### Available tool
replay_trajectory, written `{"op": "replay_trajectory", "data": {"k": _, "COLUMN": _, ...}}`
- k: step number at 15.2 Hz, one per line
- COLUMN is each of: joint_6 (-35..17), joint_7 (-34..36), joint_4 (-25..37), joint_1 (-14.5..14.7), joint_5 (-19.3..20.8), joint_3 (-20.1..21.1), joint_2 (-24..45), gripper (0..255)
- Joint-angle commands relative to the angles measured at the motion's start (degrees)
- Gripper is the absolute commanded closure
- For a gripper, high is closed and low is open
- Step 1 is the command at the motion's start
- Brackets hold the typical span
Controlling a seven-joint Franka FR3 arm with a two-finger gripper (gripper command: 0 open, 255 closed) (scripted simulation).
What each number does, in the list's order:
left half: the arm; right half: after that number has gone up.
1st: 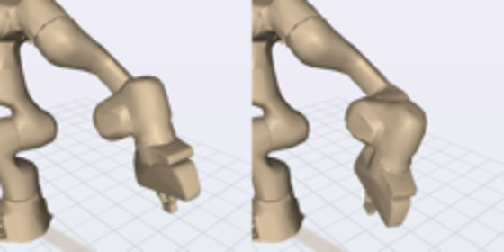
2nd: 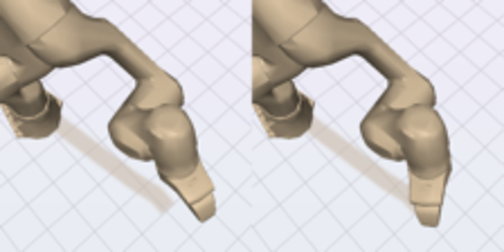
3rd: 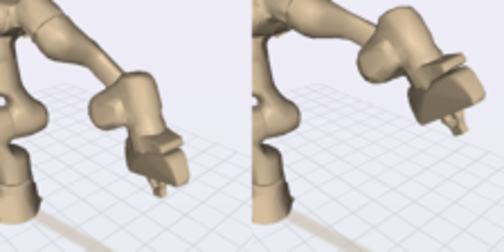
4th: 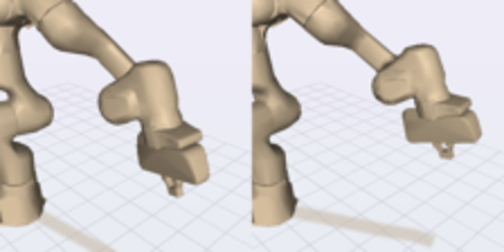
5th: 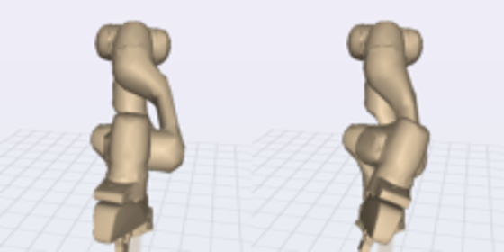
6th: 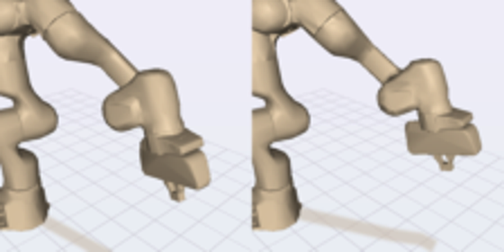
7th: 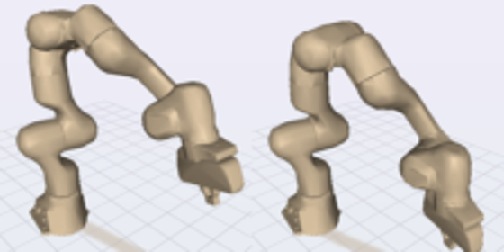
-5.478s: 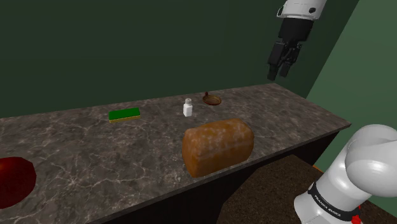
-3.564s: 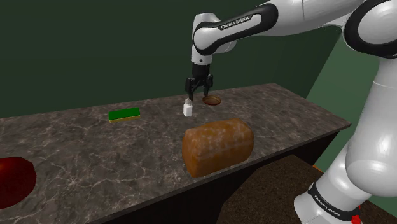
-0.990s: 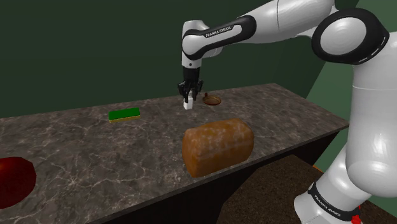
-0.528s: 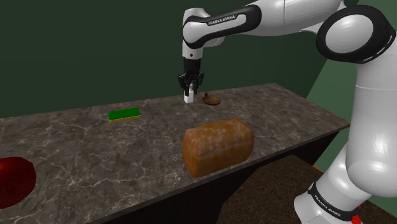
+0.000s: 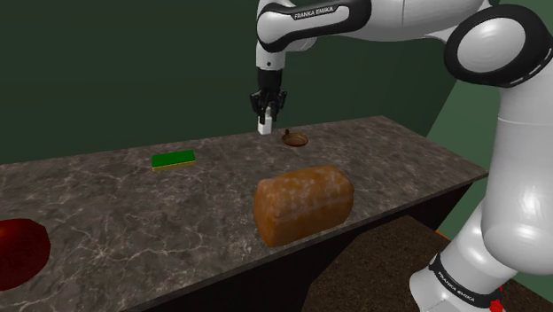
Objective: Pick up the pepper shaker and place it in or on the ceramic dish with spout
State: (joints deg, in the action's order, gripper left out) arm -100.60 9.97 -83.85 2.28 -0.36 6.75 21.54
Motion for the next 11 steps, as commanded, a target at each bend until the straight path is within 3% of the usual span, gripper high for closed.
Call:
{"op": "replay_trajectory", "data": {"k": 1, "joint_6": 0.56, "joint_7": -1.81, "joint_4": 0.48, "joint_1": -1.25, "joint_5": -0.07, "joint_3": -0.6, "joint_2": 0.01, "gripper": 255}}
{"op": "replay_trajectory", "data": {"k": 11, "joint_6": 3.76, "joint_7": -13.45, "joint_4": 5.46, "joint_1": -9.27, "joint_5": -0.35, "joint_3": -4.36, "joint_2": 2.12, "gripper": 255}}
